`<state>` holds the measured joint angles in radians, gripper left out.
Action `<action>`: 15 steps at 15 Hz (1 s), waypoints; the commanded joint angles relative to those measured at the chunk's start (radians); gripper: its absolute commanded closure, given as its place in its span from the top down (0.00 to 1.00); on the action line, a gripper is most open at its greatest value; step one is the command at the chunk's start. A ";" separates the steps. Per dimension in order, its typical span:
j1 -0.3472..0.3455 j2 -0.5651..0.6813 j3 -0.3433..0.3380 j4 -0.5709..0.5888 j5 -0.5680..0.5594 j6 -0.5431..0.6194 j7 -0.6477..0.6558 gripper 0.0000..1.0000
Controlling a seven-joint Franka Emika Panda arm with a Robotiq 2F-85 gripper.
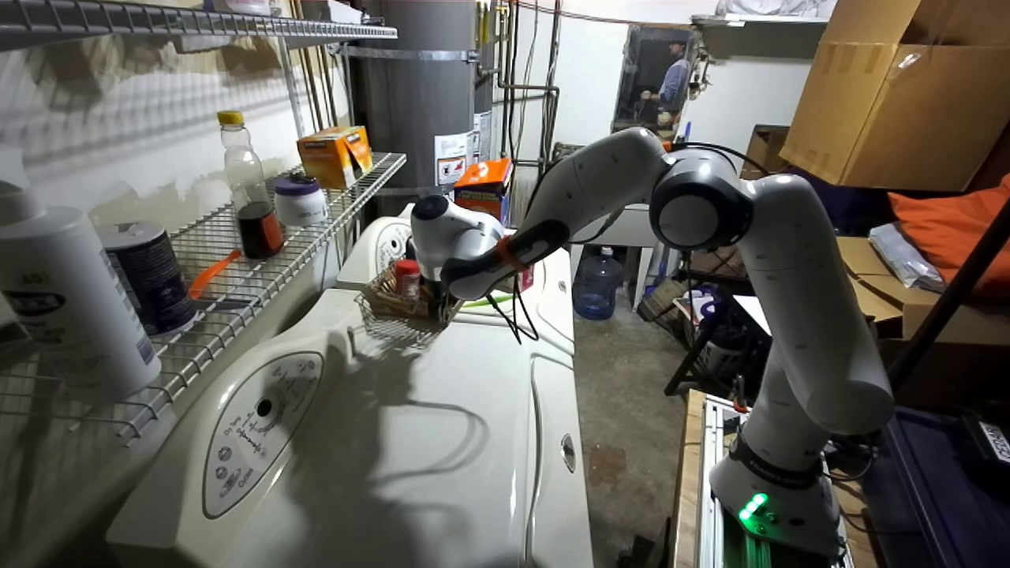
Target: Move the basket to the left
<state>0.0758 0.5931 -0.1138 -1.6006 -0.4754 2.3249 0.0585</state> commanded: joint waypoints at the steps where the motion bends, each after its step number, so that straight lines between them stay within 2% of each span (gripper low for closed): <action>1: 0.025 0.047 -0.027 0.050 -0.037 0.020 0.016 0.91; 3: 0.034 0.059 -0.037 0.060 -0.048 0.034 0.028 0.70; 5: 0.041 0.065 -0.046 0.066 -0.049 0.036 0.039 0.67; 6: 0.043 0.068 -0.048 0.068 -0.047 0.038 0.043 0.63; 7: 0.045 0.072 -0.051 0.073 -0.046 0.039 0.046 0.65; 12: 0.050 0.079 -0.057 0.083 -0.030 0.033 0.079 0.49; 13: 0.051 0.081 -0.059 0.084 -0.026 0.031 0.095 0.41; 14: 0.055 0.081 -0.063 0.084 -0.029 0.028 0.111 0.45; 15: 0.056 0.082 -0.064 0.084 -0.024 0.023 0.127 0.39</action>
<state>0.1129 0.6489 -0.1580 -1.5514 -0.4935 2.3550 0.1287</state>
